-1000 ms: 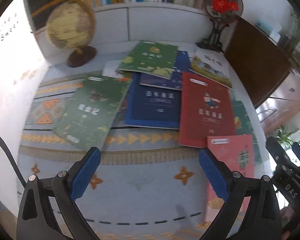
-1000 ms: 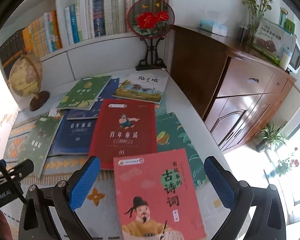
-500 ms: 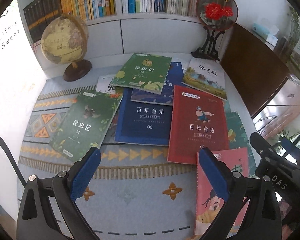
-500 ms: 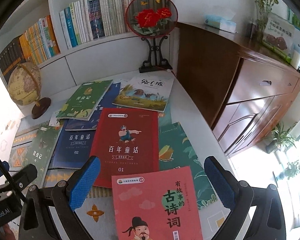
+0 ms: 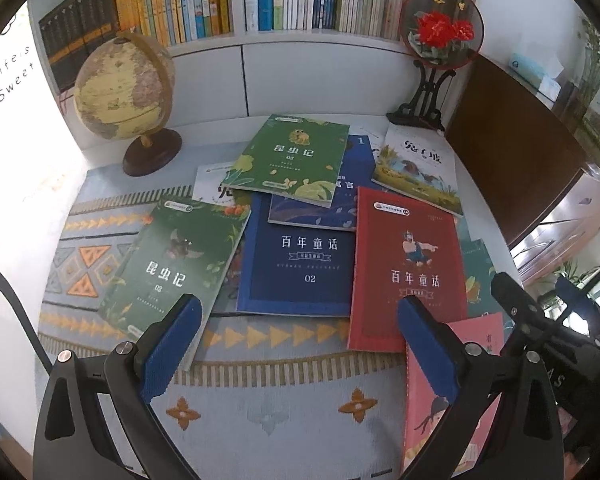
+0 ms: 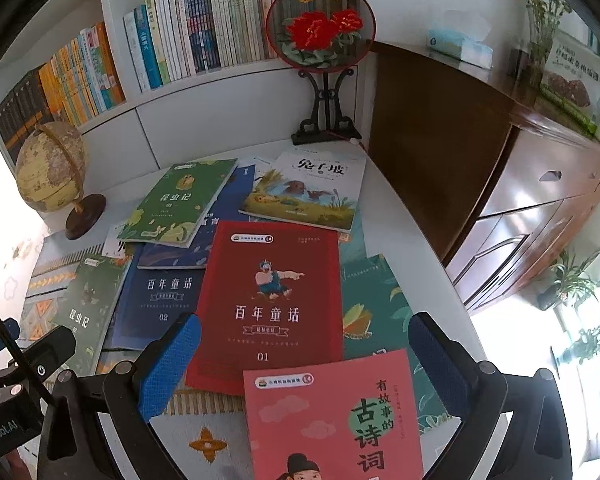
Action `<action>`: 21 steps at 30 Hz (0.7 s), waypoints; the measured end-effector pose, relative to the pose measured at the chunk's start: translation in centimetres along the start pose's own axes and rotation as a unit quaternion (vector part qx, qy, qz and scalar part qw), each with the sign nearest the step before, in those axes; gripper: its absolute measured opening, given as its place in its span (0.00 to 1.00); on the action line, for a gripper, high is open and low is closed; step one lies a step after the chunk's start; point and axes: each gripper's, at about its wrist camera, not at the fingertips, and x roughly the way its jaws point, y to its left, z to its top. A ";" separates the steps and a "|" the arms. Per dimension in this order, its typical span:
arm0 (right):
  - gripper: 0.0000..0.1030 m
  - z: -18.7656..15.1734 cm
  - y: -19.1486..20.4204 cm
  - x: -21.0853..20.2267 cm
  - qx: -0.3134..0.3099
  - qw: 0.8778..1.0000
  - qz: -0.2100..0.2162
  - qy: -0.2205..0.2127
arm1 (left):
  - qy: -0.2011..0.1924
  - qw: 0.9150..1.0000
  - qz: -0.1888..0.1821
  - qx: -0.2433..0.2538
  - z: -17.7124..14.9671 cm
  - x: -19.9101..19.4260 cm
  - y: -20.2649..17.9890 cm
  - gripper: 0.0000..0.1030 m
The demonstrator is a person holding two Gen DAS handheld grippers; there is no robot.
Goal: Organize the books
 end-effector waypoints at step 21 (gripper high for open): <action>1.00 -9.9 -9.1 2.3 0.019 0.994 0.000 0.109 | 0.113 0.981 -0.148 0.058 -7.3 5.3 -5.6 0.91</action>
